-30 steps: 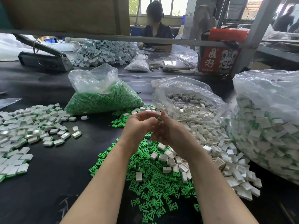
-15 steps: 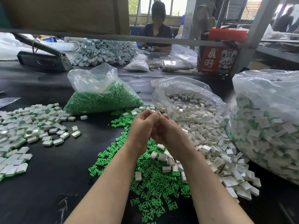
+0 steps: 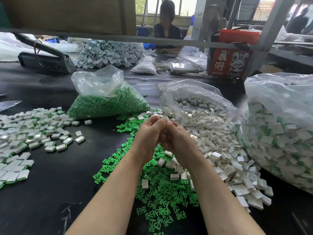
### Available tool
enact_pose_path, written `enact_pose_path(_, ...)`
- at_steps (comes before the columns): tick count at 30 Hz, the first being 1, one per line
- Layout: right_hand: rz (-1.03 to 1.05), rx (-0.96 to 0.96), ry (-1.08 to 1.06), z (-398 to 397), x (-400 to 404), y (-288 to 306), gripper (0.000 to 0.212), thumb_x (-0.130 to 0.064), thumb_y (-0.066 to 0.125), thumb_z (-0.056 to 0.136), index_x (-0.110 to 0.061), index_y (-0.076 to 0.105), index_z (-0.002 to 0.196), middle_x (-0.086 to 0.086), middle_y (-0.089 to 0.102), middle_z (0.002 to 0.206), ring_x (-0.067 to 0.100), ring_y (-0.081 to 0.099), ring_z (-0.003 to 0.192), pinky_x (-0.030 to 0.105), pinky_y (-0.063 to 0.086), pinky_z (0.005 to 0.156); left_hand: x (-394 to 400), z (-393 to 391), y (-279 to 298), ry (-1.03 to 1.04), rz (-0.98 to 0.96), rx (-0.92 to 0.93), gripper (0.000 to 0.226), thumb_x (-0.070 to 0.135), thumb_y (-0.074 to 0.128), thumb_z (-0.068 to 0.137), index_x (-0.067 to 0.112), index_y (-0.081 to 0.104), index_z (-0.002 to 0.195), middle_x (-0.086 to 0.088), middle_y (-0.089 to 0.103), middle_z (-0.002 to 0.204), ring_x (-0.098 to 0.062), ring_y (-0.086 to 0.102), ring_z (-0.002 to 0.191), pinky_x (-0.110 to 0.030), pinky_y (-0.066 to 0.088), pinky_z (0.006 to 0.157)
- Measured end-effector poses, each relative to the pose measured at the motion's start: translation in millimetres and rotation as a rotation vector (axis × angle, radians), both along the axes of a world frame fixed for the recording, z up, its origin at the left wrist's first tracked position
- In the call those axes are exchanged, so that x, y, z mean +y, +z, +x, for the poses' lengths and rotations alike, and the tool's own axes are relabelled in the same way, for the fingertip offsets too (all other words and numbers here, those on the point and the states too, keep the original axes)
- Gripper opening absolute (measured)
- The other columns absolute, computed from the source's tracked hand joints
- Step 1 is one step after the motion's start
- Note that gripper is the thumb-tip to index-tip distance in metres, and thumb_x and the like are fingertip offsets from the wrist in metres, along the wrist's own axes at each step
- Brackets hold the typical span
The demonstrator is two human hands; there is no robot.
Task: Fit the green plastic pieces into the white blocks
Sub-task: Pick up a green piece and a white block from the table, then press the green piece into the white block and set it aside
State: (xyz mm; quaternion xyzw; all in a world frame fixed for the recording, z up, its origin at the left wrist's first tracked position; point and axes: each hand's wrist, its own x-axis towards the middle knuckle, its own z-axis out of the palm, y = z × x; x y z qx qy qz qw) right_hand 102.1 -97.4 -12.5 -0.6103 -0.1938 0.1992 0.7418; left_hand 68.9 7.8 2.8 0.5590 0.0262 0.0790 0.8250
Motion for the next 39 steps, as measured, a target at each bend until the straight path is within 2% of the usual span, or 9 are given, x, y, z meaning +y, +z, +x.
enact_pose_path(15, -0.035, 0.021, -0.012, -5, 0, 5, 0.045, -0.037, 0.047, 0.101, -0.019, 0.050, 0.060, -0.007, 0.043, 0.051, 0.007, 0.038, 0.045, 0.018, 0.034, 0.045, 2, 2, -3, -0.020, -0.008, 0.015, 0.023, 0.005, 0.054, 0.093, 0.013, 0.055, 0.072, -0.018, 0.074, 0.090, -0.014, 0.057, 0.042, -0.025, 0.045, 0.038)
enact_pose_path(20, -0.012, 0.034, -0.050, -6, 5, 7, 0.047, -0.044, 0.043, 0.101, -0.018, 0.046, 0.062, -0.003, 0.039, 0.055, 0.010, 0.034, 0.048, 0.021, 0.030, 0.047, 3, 3, -2, -0.019, 0.031, 0.006, 0.041, 0.008, 0.055, 0.092, 0.025, 0.064, 0.056, -0.020, 0.066, 0.086, -0.011, 0.050, 0.040, -0.024, 0.041, 0.037)
enact_pose_path(23, 0.062, 0.122, 0.002, -4, 4, 9, 0.049, -0.051, 0.033, 0.101, -0.017, 0.047, 0.070, -0.001, 0.036, 0.057, 0.012, 0.030, 0.048, 0.026, 0.021, 0.048, 7, 2, 0, -0.038, 0.042, 0.008, 0.025, 0.003, 0.057, 0.091, 0.018, 0.063, 0.072, -0.007, 0.060, 0.065, -0.010, 0.051, 0.045, -0.022, 0.042, 0.038)
enact_pose_path(27, 0.158, 0.208, 0.024, -2, 1, 11, 0.057, -0.051, 0.029, 0.102, -0.019, 0.058, 0.065, -0.002, 0.041, 0.054, 0.010, 0.032, 0.043, 0.021, 0.022, 0.041, 13, 1, 3, -0.112, -0.023, -0.002, 0.003, 0.009, 0.067, 0.081, 0.012, 0.069, 0.080, -0.007, 0.072, 0.074, -0.012, 0.064, 0.058, -0.021, 0.053, 0.051)
enact_pose_path(31, 0.070, 0.168, 0.016, 0, -3, 12, 0.054, -0.050, 0.026, 0.103, -0.014, 0.054, 0.075, -0.001, 0.043, 0.057, 0.011, 0.032, 0.044, 0.022, 0.022, 0.041, 24, 2, 1, -0.117, -0.015, -0.004, 0.027, 0.016, 0.072, 0.072, 0.006, 0.063, 0.096, -0.012, 0.075, 0.092, -0.018, 0.073, 0.081, -0.025, 0.057, 0.069)
enact_pose_path(33, -0.048, 0.103, -0.030, 1, -7, 13, 0.055, -0.049, 0.027, 0.103, -0.013, 0.054, 0.071, -0.002, 0.043, 0.054, 0.010, 0.033, 0.042, 0.020, 0.024, 0.040, 38, 1, 1, -0.083, 0.059, 0.015, 0.036, 0.023, 0.075, 0.072, 0.008, 0.061, 0.101, -0.011, 0.075, 0.100, -0.021, 0.073, 0.091, -0.027, 0.057, 0.073)
enact_pose_path(35, -0.108, 0.053, -0.112, 0, -10, 14, 0.049, -0.042, 0.035, 0.104, -0.012, 0.055, 0.069, -0.005, 0.049, 0.051, 0.008, 0.038, 0.041, 0.019, 0.030, 0.041, 60, 0, -1, 0.048, 0.215, 0.071, 0.037, 0.028, 0.080, 0.070, 0.012, 0.064, 0.099, -0.009, 0.076, 0.098, -0.022, 0.073, 0.090, -0.029, 0.055, 0.071)
enact_pose_path(37, -0.168, -0.046, -0.189, -1, -11, 15, 0.040, -0.031, 0.044, 0.102, -0.009, 0.058, 0.072, -0.010, 0.055, 0.050, 0.003, 0.044, 0.041, 0.015, 0.037, 0.043, 87, -4, -9, 0.288, 0.398, 0.158, 0.025, 0.021, 0.083, 0.073, 0.016, 0.067, 0.092, -0.009, 0.075, 0.091, -0.022, 0.072, 0.081, -0.035, 0.057, 0.066)
enact_pose_path(39, -0.349, -0.236, -0.265, -1, -11, 14, 0.031, -0.025, 0.052, 0.100, -0.009, 0.063, 0.076, -0.008, 0.059, 0.056, 0.002, 0.049, 0.046, 0.019, 0.044, 0.049, 114, -11, -20, 0.538, 0.685, 0.223, 0.018, 0.013, 0.082, 0.077, 0.019, 0.067, 0.085, -0.007, 0.072, 0.087, -0.026, 0.069, 0.083, -0.040, 0.057, 0.075)
